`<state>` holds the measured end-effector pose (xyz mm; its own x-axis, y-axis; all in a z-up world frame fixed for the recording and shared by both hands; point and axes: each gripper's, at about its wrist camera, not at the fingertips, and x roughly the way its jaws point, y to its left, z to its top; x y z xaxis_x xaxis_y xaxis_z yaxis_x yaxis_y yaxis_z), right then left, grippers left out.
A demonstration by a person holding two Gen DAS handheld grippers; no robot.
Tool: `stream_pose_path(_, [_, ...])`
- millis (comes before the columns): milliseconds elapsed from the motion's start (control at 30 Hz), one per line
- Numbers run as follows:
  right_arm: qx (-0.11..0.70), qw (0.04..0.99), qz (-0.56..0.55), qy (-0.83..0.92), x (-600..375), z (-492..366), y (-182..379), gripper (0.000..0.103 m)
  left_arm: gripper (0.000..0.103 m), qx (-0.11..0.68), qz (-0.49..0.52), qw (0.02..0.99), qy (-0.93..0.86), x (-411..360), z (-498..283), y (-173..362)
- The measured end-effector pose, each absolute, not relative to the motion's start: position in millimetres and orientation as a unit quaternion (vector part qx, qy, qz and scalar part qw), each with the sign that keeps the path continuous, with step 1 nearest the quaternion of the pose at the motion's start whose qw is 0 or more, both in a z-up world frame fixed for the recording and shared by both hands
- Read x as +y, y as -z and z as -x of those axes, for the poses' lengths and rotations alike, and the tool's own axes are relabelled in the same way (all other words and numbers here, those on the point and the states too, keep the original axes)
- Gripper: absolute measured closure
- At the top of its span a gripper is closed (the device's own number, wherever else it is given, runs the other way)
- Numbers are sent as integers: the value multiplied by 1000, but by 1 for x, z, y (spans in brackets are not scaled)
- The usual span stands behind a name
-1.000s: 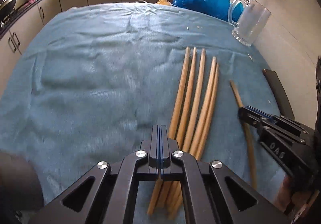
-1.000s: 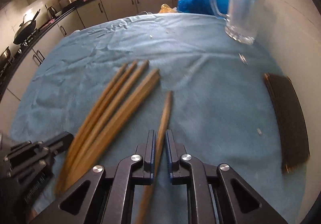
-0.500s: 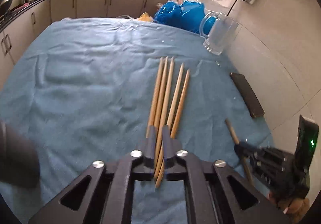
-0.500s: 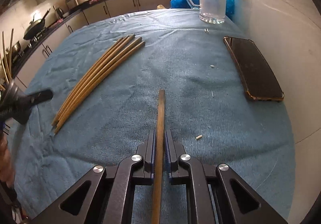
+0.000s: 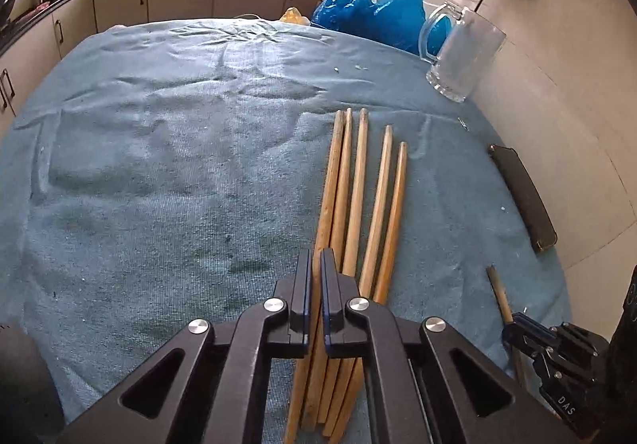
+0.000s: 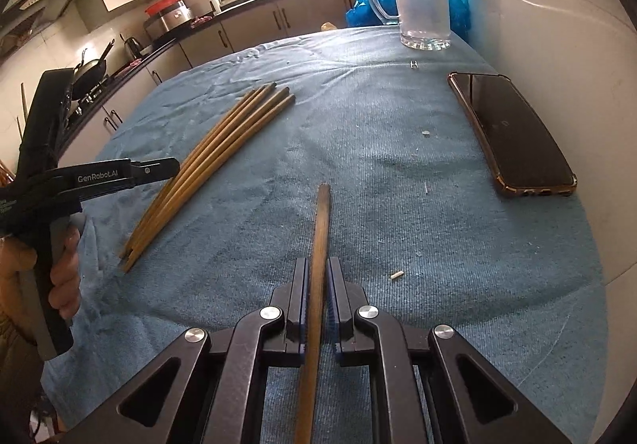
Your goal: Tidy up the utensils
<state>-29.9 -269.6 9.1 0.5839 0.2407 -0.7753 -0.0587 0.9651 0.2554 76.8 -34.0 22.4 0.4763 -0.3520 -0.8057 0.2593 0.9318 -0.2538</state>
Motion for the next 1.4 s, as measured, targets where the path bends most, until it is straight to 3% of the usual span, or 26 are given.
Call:
stream_pose_path(100, [446, 885, -104, -86, -270, 29, -9, 93, 99, 459, 64, 864, 198, -35, -73, -32])
stream_pose_path(267, [441, 887, -103, -87, -269, 30, -8, 93, 99, 440, 7, 867, 235, -66, -65, -41])
stream_pose_path(600, [438, 885, -127, -94, -277, 30, -7, 92, 99, 463, -61, 855, 223, -102, -73, -20])
stream_pose_path(700, [436, 885, -130, -99, -279, 31, -7, 92, 96, 454, -58, 860, 226, -99, -73, -23])
stream_pose_path(767, [434, 885, -132, -101, -279, 30, -7, 92, 85, 454, -63, 860, 224, -100, -73, -22])
stream_pose_path(1000, [434, 884, -143, -105, -282, 30, -6, 92, 85, 453, -112, 860, 206, -114, -73, -18])
stream_pose_path(1033, [434, 883, -143, -105, -282, 31, -6, 92, 86, 453, -119, 860, 204, -117, -73, -17])
stream_pose_path(1067, [434, 883, -144, -105, -282, 31, -6, 92, 98, 453, -130, 859, 198, -120, -72, -17])
stream_pose_path(1133, [434, 883, -145, -105, -282, 30, -6, 92, 103, 459, -132, 856, 198, -122, -70, -18])
stream_pose_path(1400, [458, 872, -146, -89, -281, 26, -8, 95, 103, 520, -67, 815, 246, -107, -15, -14])
